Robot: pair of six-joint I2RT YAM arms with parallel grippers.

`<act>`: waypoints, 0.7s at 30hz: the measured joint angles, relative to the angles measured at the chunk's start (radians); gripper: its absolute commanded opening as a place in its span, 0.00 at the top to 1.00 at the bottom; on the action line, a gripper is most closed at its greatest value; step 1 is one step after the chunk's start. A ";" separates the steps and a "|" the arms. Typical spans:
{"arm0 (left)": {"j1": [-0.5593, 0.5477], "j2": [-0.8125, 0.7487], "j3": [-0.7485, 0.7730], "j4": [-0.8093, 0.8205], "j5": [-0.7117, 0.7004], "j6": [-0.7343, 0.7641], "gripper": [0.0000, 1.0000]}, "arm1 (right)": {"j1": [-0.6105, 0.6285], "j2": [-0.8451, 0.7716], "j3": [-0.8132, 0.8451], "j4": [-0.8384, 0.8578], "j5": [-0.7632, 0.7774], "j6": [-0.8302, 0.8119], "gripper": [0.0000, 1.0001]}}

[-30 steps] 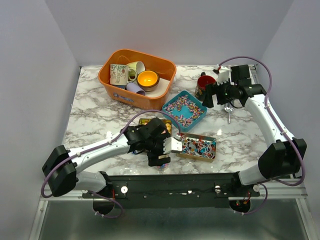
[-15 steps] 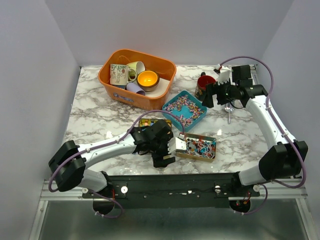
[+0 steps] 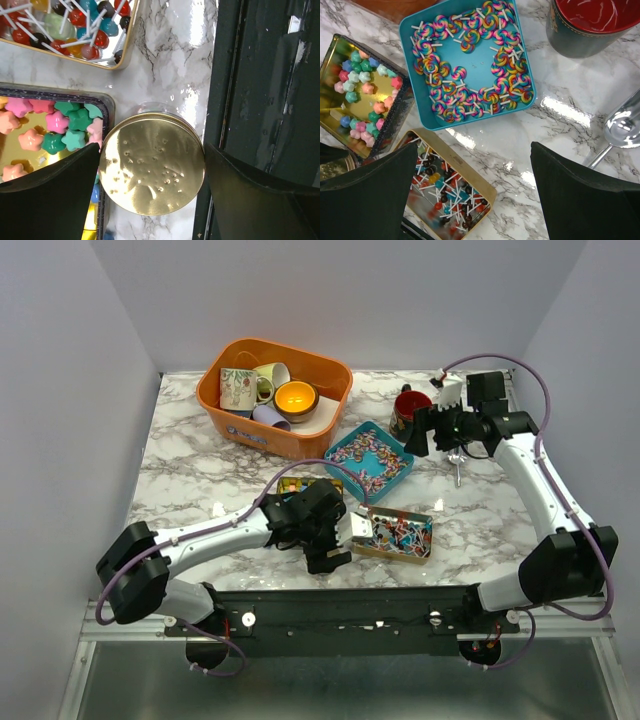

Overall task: Pack the candies
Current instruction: Close the bottle lid on the packing bottle.

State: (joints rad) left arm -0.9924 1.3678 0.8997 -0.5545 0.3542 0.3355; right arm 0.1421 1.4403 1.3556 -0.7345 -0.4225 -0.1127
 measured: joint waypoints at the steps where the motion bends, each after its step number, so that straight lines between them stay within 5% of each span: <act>1: 0.000 -0.005 -0.001 0.003 -0.005 -0.002 0.11 | 0.000 0.002 0.000 0.000 -0.002 0.000 0.00; 21: 0.000 -0.065 -0.081 0.069 -0.020 -0.061 0.11 | 0.000 0.030 0.001 0.000 -0.006 0.000 0.00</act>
State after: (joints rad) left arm -0.9924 1.3025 0.8188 -0.4858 0.3344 0.2749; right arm 0.1421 1.4700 1.3567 -0.7349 -0.4286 -0.1123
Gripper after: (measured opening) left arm 0.890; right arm 0.995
